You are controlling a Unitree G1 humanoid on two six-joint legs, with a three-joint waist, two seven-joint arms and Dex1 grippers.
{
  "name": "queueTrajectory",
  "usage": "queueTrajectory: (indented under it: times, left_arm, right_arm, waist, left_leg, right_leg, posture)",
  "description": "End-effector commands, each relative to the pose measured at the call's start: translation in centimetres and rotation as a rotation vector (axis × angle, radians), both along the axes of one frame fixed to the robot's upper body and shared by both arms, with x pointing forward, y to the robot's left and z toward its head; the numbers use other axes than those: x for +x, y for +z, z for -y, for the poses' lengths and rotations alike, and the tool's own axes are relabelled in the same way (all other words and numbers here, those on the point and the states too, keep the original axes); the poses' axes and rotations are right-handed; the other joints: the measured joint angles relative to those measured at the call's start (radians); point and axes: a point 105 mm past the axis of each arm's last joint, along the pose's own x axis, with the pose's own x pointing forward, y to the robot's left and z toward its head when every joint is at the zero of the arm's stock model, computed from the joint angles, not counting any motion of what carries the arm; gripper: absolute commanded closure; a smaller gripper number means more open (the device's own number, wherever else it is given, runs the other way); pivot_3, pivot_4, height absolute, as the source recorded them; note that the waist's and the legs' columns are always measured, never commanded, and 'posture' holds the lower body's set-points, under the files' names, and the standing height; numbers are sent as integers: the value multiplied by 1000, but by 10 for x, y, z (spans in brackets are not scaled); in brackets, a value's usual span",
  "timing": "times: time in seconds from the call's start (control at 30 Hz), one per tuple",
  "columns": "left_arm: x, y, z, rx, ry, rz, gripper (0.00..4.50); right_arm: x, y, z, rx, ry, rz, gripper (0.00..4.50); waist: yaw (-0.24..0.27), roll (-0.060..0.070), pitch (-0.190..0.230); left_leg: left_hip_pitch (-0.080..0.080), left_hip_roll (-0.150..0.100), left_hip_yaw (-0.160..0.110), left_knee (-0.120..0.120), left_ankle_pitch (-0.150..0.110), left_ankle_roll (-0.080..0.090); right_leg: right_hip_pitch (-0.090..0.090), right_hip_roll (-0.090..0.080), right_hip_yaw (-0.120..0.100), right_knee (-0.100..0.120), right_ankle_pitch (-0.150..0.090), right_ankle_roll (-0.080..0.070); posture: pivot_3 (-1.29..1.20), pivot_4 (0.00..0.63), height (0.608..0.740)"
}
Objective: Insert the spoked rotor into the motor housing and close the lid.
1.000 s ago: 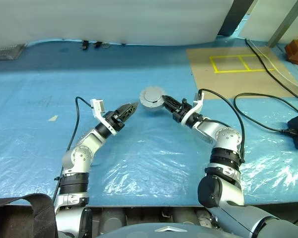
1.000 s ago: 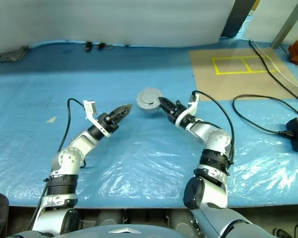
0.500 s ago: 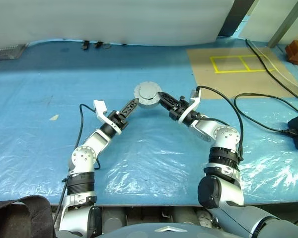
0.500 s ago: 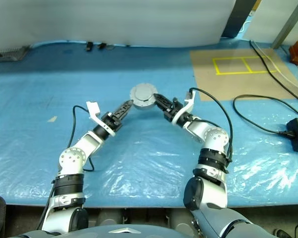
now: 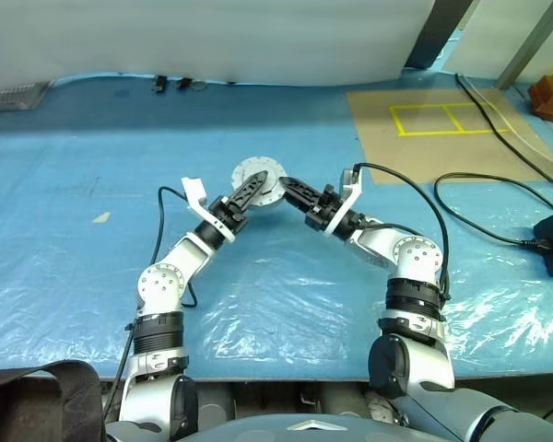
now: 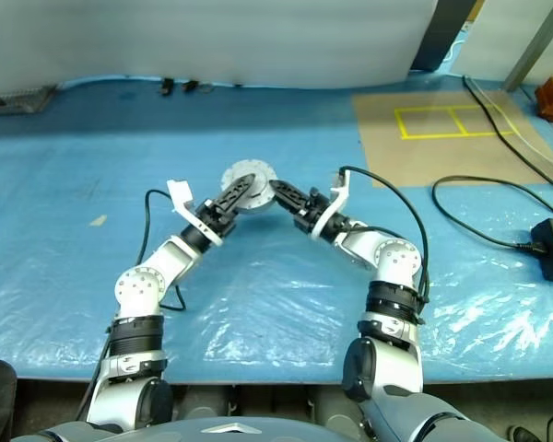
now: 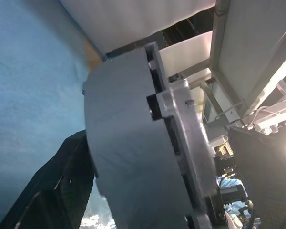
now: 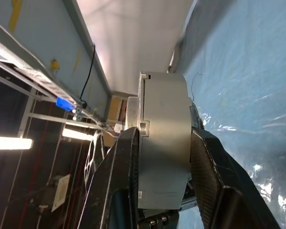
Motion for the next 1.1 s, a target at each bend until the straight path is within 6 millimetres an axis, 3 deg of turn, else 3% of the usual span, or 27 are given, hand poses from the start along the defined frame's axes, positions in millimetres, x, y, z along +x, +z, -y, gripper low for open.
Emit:
queueTrajectory:
  times: [0.03, 0.1, 0.13, 0.6, 0.87, 1.0, 1.1]
  left_arm:
    - [0, 7, 4, -13, -13, 22, 993]
    - [2, 9, 0, -41, 4, 17, 1626]
    - [3, 9, -1, -46, 9, 16, 1717]
    - [5, 17, -4, -145, 23, -6, 1845]
    - [6, 14, -2, -148, 25, -22, 1847]
    - [12, 21, -12, -245, 71, -32, 1847]
    - [27, 25, -40, -355, 213, -49, 1847]
  right_arm:
    - [-6, 30, -1, 71, 28, 120, 3365]
    - [-6, 30, 0, 69, 25, 121, 3365]
    - [-6, 29, 0, 69, 23, 121, 3365]
    - [1, 26, 1, 10, -12, 132, 3365]
    - [10, 23, 7, -13, -75, 126, 713]
    - [12, 22, 10, -1, -99, 117, 713]
    - [13, 21, 11, -3, -109, 115, 713]
  waist:
    - [0, 0, 0]
    - [2, 0, 0]
    - [2, 0, 0]
    - [1, 0, 0]
    - [1, 0, 0]
    - [1, 0, 0]
    - [0, -1, 1]
  left_leg:
    - [0, 0, 0, 0, 0, 0]
    - [-1, 0, 0, 1, 0, 0]
    - [-1, 0, 0, 1, 0, 0]
    - [-2, 0, -1, 2, 0, 0]
    - [-2, 0, -1, 2, 0, 0]
    - [-3, 0, -1, 3, 0, 0]
    - [-3, 0, -1, 4, 0, 0]
  right_leg:
    - [0, 0, 0, 0, 0, 0]
    - [0, 0, 0, 0, 0, 0]
    - [0, 0, 0, 0, 0, 0]
    - [0, 0, 0, 0, 1, 1]
    - [0, 0, 0, 0, 1, 1]
    - [0, 0, 0, 0, 1, 1]
    - [0, 0, 0, 0, 1, 2]
  posture:
    - [0, 150, 740]
    - [0, 150, 740]
    - [0, 150, 740]
    - [0, 150, 740]
    - [0, 150, 740]
    - [0, 150, 740]
    - [0, 150, 740]
